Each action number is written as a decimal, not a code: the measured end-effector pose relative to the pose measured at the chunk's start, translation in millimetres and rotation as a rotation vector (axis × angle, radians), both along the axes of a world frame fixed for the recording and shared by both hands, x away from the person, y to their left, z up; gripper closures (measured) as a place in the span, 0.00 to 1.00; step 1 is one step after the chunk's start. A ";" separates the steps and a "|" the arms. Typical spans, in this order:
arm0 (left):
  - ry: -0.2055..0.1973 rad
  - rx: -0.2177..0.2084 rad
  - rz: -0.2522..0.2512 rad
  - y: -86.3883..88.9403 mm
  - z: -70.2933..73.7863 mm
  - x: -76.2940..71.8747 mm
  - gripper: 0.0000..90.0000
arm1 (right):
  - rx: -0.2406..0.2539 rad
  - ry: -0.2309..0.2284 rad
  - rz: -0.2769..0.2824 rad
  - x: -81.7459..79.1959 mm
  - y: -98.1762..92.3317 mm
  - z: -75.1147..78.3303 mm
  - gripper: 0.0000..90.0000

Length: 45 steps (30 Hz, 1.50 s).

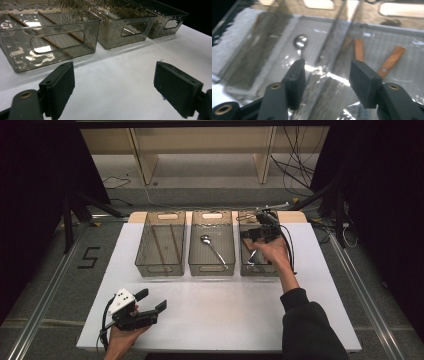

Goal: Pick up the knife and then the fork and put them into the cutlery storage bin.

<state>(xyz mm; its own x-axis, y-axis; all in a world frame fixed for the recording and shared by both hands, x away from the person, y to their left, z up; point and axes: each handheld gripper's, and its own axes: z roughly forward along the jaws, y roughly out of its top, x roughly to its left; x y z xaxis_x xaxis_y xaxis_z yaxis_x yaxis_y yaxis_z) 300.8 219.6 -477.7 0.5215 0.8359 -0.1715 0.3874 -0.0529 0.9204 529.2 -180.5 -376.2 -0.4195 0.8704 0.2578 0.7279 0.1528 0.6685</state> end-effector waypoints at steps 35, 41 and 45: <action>0.003 0.004 -0.003 -0.8 -0.8 -0.7 0.19 | 0.152 -0.267 0.271 -134.8 4.1 -19.8 0.33; 0.003 0.008 -0.007 -1.9 -1.0 -0.4 0.19 | 0.166 -0.300 0.290 -155.0 -6.1 -32.5 0.32; 0.006 0.017 -0.017 -2.8 -0.5 -0.6 0.19 | 0.174 -0.325 0.293 -165.1 -12.5 -41.2 0.32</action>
<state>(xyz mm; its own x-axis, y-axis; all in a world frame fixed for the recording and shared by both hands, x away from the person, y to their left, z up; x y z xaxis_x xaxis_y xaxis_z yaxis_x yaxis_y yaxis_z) 300.2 216.9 -478.3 0.5344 0.8298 -0.1609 0.3920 -0.0747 0.9169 364.0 -193.0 -417.4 -0.7245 0.6584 0.2042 0.4195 0.1860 0.8885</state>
